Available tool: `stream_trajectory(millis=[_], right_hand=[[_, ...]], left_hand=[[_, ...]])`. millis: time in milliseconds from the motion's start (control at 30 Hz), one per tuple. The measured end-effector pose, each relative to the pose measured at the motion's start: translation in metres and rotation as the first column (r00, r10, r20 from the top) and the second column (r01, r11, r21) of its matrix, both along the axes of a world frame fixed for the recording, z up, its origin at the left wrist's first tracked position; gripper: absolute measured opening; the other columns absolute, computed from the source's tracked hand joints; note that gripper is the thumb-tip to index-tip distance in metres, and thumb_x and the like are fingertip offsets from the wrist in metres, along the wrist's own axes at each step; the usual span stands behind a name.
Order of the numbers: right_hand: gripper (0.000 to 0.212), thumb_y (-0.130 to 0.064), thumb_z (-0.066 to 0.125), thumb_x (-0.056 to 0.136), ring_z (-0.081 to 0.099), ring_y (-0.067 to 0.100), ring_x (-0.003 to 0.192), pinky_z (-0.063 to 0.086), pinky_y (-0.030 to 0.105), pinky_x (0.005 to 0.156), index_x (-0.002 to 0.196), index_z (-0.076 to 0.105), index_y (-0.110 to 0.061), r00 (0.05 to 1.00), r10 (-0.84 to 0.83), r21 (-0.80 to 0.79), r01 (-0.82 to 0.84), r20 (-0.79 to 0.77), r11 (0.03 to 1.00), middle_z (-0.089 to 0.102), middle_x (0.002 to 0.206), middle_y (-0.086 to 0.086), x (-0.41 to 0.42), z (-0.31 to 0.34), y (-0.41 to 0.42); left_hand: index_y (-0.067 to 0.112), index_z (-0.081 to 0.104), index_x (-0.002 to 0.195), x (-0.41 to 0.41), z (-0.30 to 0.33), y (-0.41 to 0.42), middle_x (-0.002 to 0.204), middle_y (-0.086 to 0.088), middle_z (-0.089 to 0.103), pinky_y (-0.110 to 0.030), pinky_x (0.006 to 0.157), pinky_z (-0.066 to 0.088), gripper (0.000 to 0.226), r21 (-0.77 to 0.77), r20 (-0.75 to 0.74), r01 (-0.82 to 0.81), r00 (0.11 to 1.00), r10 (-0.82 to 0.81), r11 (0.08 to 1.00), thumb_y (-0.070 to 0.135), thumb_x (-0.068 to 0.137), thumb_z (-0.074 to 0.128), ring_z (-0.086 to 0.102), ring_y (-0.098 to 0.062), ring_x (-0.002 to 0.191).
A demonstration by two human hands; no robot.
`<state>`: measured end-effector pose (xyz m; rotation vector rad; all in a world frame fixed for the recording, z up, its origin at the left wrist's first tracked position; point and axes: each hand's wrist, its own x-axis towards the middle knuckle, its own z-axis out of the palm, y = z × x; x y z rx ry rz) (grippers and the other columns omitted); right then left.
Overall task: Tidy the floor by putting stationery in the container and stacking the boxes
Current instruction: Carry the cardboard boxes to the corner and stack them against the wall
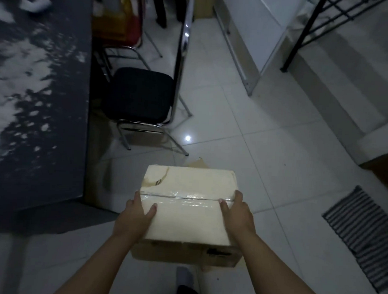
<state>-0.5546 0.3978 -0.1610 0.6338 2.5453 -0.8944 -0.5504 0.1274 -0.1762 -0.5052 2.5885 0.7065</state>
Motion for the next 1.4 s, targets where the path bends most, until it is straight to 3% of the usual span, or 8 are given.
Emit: stream_trajectory(millis=[367, 533, 700, 900, 1067, 1233, 1400], right_hand=[[0.048, -0.046, 0.045, 0.093, 0.058, 0.034, 0.100, 0.045, 0.035, 0.077, 0.129, 0.034, -0.016, 0.937, 0.345, 0.050, -0.343, -0.051, 0.938, 0.057, 0.115, 0.017, 0.061, 0.049, -0.093], [0.046, -0.045, 0.047, 0.092, 0.060, 0.035, 0.098, 0.044, 0.034, 0.074, 0.126, 0.036, -0.015, 0.860, 0.495, 0.038, -0.494, -0.126, 0.868, 0.060, 0.113, 0.018, 0.115, 0.059, -0.151], [0.042, -0.047, 0.047, 0.091, 0.056, 0.028, 0.088, 0.040, 0.031, 0.069, 0.120, 0.039, -0.019, 0.772, 0.605, 0.008, -0.616, -0.195, 0.788, 0.059, 0.111, 0.012, 0.183, 0.074, -0.200], [0.046, -0.047, 0.047, 0.092, 0.057, 0.033, 0.099, 0.037, 0.031, 0.071, 0.126, 0.037, -0.017, 0.585, 0.776, 0.004, -0.798, -0.236, 0.602, 0.058, 0.118, 0.014, 0.277, 0.091, -0.264], [0.050, -0.048, 0.045, 0.092, 0.048, 0.023, 0.080, 0.040, 0.032, 0.068, 0.129, 0.032, -0.017, 0.443, 0.866, 0.008, -0.889, -0.234, 0.457, 0.056, 0.115, 0.016, 0.345, 0.098, -0.312], [0.051, -0.046, 0.047, 0.092, 0.058, 0.032, 0.102, 0.047, 0.039, 0.080, 0.132, 0.033, -0.018, 0.296, 0.923, -0.004, -0.953, -0.245, 0.304, 0.055, 0.122, 0.014, 0.401, 0.101, -0.351], [0.054, -0.046, 0.048, 0.093, 0.057, 0.034, 0.108, 0.043, 0.036, 0.080, 0.136, 0.032, -0.018, 0.162, 0.966, 0.012, -0.986, -0.202, 0.168, 0.055, 0.125, 0.016, 0.435, 0.095, -0.392]], left_hand=[[0.019, 0.017, 0.148, 0.163, 0.061, -0.077, 0.140, -0.011, 0.043, -0.040, 0.097, 0.045, 0.070, 0.097, -0.048, -0.318, 0.945, 0.323, 0.943, 0.051, 0.091, 0.044, 0.051, -0.031, 0.120], [0.021, 0.030, 0.141, 0.259, 0.082, -0.114, 0.133, -0.010, 0.050, -0.041, 0.095, 0.046, 0.060, 0.111, -0.128, -0.458, 0.874, 0.469, 0.882, 0.050, 0.091, 0.046, 0.053, -0.030, 0.115], [0.018, 0.028, 0.143, 0.361, 0.108, -0.139, 0.138, -0.012, 0.046, -0.043, 0.099, 0.044, 0.065, 0.076, -0.174, -0.585, 0.790, 0.588, 0.808, 0.050, 0.090, 0.047, 0.050, -0.032, 0.121], [0.014, 0.028, 0.142, 0.500, 0.132, -0.153, 0.139, -0.015, 0.046, -0.040, 0.097, 0.042, 0.065, 0.013, -0.200, -0.763, 0.631, 0.749, 0.646, 0.048, 0.091, 0.048, 0.048, -0.034, 0.122], [0.018, 0.020, 0.145, 0.595, 0.140, -0.157, 0.137, -0.016, 0.044, -0.043, 0.095, 0.043, 0.069, -0.027, -0.177, -0.872, 0.485, 0.856, 0.488, 0.053, 0.091, 0.044, 0.049, -0.036, 0.120], [0.019, 0.018, 0.147, 0.668, 0.130, -0.155, 0.139, -0.015, 0.043, -0.041, 0.094, 0.042, 0.073, -0.028, -0.165, -0.947, 0.320, 0.933, 0.320, 0.056, 0.089, 0.044, 0.049, -0.035, 0.121], [0.015, 0.021, 0.145, 0.711, 0.112, -0.155, 0.135, -0.018, 0.046, -0.043, 0.097, 0.045, 0.074, 0.041, -0.155, -0.990, 0.125, 0.980, 0.133, 0.053, 0.088, 0.049, 0.050, -0.036, 0.119]])
